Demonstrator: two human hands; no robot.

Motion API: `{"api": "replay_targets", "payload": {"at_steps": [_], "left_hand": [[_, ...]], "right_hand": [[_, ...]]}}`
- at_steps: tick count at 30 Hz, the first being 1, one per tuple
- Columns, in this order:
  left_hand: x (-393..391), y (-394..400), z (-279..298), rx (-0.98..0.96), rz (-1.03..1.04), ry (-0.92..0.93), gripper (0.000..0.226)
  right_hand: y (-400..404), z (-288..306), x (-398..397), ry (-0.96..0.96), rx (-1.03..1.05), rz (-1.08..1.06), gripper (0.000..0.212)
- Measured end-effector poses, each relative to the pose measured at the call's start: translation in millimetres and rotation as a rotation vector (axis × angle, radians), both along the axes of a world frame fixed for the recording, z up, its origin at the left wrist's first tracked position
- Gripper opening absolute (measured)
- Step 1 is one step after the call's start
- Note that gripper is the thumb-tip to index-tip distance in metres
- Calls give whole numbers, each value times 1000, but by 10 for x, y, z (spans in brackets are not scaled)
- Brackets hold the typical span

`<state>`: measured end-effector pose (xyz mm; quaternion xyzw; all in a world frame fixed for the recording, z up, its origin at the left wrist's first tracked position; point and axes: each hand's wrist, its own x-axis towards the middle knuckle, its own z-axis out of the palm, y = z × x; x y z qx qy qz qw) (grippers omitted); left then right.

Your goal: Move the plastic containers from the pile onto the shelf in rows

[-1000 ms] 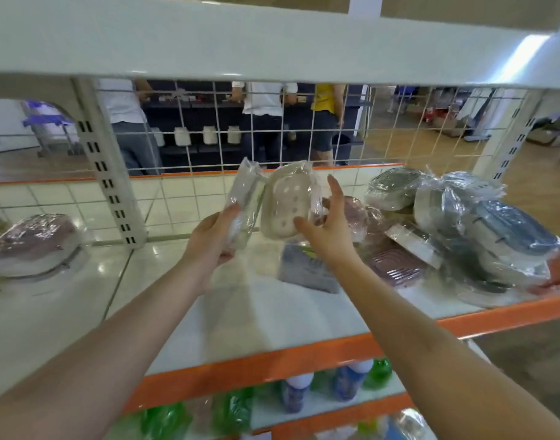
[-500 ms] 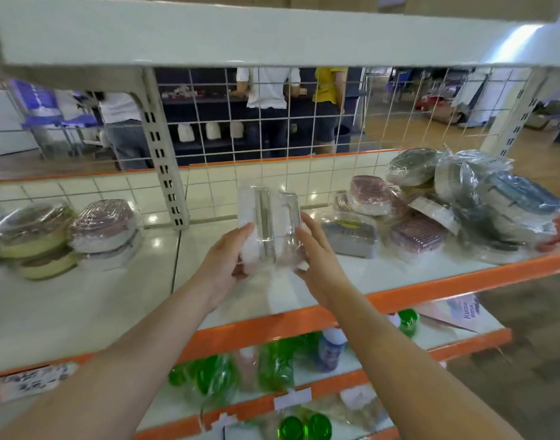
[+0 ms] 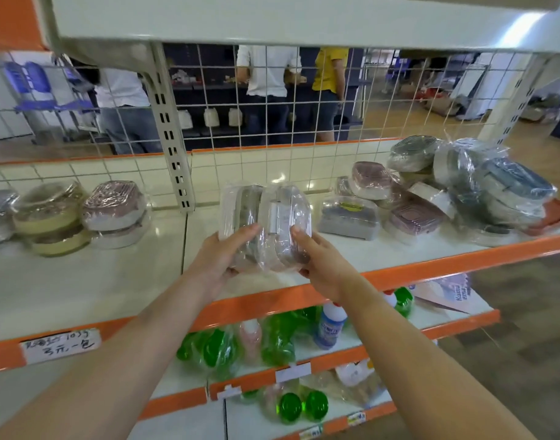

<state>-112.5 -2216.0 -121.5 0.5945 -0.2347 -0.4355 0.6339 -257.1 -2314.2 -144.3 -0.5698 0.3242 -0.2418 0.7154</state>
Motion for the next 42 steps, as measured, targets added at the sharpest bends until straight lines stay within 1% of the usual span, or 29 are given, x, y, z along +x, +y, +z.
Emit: {"api": "replay_targets", "payload": {"at_steps": [1,3,4,5,7,8,13,16,17,19,23,25,28,34,37,38,40,41,42], "left_hand": [[4,21,-3,-2,1,-9,124],[-19,82,4,-32,51,-1,90],[-10,106,-28,-34,95,23,80],[-37,138,-38,-19,120,35,77],[-110,236,-41,-14,181,66,71],[-129,292,-61,-29,211,89,73],[-185,653,-112,-76,355,85,102],[-185,956,-127,-66,448,48,115],[-174,1049,-130,-61,498,39,116],[-134,1232,-134,-57,562,33,110],[-27,1543,-103,-73,606,8,96],[41,1674,-84,-72,642,7,83],[191,1852,-100,-49,724,-4,51],[558,2296,-131,-62,795,-8,19],[788,2608,-105,-60,818,-12,23],[872,2724,-97,-59,821,-16,27],[1045,2975,-68,-71,823,-18,40],[1115,3099,-41,-81,823,-14,47],[1196,3234,-21,-88,821,-9,56]], "right_hand": [[8,11,5,8,-14,11,76],[-7,9,13,21,-39,13,83],[-3,22,13,24,-36,1,85],[-14,27,6,20,-24,-7,77],[-15,59,-24,-24,-21,-21,43],[-34,45,-35,-32,-23,-34,33],[39,28,-22,-63,-51,-67,29],[161,26,47,-73,-64,-47,15],[207,12,83,-73,-64,-33,15],[311,-4,153,-51,-46,10,24],[512,-17,342,-61,-44,106,29],[610,-3,456,-61,-42,130,36],[765,6,674,-46,-43,167,58],[1173,18,1164,-27,-72,198,83],[1480,72,1422,-35,-67,210,96],[1588,86,1507,-39,-58,223,94],[1821,108,1692,-54,-44,242,69],[1934,108,1790,-42,-41,238,64],[2062,109,1892,-34,-37,233,63]]}}
